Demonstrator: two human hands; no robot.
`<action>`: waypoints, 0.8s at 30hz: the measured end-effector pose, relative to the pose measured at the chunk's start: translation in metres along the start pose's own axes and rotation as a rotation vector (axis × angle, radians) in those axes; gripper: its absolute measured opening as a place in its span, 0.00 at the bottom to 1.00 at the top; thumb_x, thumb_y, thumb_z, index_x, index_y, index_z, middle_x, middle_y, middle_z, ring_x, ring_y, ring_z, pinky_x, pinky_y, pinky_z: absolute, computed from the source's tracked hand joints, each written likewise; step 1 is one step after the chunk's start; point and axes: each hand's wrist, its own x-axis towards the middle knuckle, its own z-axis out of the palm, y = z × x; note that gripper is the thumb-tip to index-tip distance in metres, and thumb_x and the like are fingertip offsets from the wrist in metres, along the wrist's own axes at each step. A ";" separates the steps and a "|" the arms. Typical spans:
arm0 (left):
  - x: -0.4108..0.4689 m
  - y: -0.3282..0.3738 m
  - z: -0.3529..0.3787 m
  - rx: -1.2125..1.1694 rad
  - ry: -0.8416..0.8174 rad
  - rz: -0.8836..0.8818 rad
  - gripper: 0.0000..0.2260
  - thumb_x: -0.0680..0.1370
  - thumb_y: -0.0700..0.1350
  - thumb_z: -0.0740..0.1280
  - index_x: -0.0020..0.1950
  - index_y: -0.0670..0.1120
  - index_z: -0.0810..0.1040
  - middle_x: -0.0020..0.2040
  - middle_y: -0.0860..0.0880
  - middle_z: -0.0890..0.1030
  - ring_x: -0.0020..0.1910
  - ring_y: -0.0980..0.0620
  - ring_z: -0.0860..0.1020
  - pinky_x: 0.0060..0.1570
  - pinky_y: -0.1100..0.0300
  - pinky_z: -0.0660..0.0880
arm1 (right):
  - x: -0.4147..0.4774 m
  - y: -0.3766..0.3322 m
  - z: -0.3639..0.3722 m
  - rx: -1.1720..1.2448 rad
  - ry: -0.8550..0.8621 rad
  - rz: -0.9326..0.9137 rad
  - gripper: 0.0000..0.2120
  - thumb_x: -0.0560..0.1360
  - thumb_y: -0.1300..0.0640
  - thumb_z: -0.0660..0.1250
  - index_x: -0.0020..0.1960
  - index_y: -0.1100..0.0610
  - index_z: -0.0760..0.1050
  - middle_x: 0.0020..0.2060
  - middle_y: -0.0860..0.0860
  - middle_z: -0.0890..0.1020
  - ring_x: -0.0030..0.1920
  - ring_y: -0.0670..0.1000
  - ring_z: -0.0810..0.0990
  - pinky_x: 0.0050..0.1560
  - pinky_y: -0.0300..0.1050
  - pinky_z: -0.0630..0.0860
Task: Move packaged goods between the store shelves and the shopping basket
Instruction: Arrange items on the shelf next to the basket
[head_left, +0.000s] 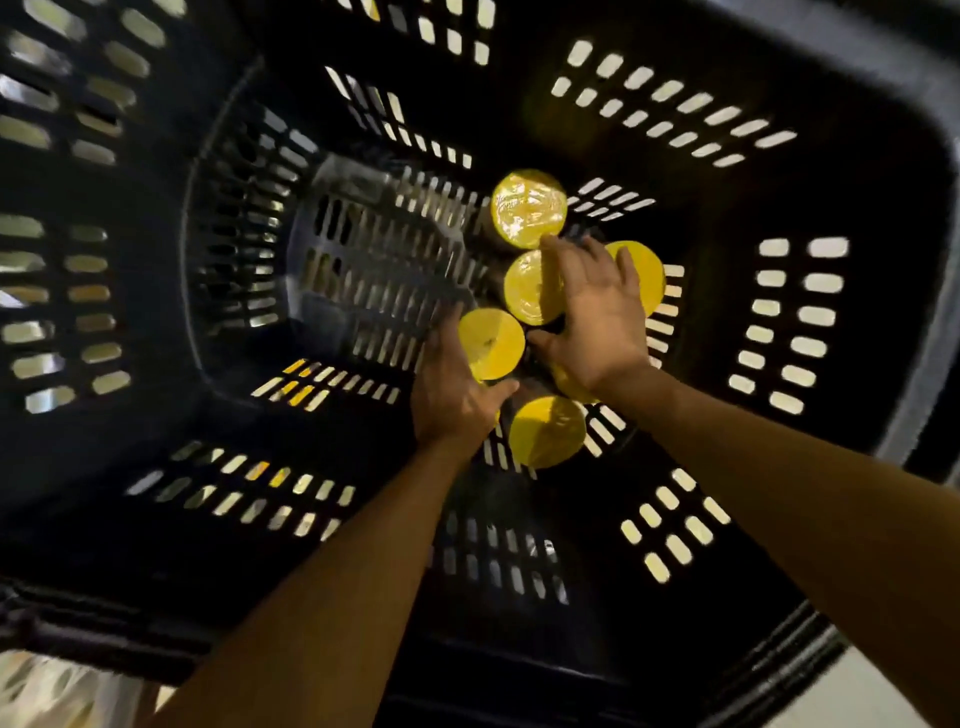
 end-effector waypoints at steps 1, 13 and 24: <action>0.001 -0.001 0.002 -0.010 0.027 0.004 0.43 0.66 0.46 0.79 0.75 0.48 0.60 0.71 0.46 0.67 0.69 0.47 0.66 0.64 0.57 0.63 | 0.000 0.001 0.004 0.021 0.045 -0.003 0.42 0.67 0.52 0.75 0.75 0.54 0.56 0.71 0.53 0.67 0.75 0.55 0.56 0.74 0.52 0.43; -0.003 0.016 -0.018 -0.026 0.151 -0.079 0.37 0.64 0.47 0.79 0.70 0.47 0.69 0.65 0.45 0.73 0.64 0.45 0.72 0.58 0.55 0.69 | -0.014 -0.005 -0.017 0.263 0.127 0.022 0.41 0.67 0.54 0.76 0.74 0.57 0.60 0.63 0.56 0.75 0.66 0.55 0.69 0.63 0.47 0.67; -0.094 0.084 -0.129 -0.029 0.128 0.010 0.37 0.63 0.48 0.79 0.69 0.48 0.69 0.62 0.45 0.76 0.62 0.43 0.73 0.57 0.54 0.70 | -0.099 -0.049 -0.134 0.387 0.138 0.072 0.37 0.63 0.54 0.78 0.69 0.57 0.68 0.59 0.53 0.73 0.62 0.53 0.70 0.60 0.41 0.66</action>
